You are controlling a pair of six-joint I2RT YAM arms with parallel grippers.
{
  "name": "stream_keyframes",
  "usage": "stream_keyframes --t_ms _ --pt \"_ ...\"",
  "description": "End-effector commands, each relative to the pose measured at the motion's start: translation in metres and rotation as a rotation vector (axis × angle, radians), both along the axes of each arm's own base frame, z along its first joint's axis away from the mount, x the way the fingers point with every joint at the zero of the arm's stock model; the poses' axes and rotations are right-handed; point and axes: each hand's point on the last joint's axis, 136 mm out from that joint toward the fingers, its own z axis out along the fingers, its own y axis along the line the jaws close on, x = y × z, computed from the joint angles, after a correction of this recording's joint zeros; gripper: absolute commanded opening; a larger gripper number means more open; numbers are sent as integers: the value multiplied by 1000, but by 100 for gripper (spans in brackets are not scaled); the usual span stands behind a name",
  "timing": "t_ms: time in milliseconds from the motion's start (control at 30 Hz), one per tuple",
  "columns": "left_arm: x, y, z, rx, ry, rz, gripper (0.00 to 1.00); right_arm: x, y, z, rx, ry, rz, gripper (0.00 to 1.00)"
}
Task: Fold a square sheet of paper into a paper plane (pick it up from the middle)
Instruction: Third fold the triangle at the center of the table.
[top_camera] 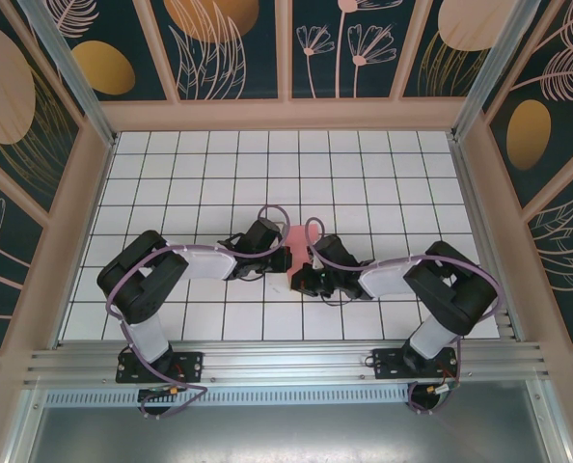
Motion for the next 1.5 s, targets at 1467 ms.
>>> stream_keyframes --t_ms 1467 --pt "-13 25 -25 145 61 -2 0 48 -36 -10 -38 -30 -109 4"
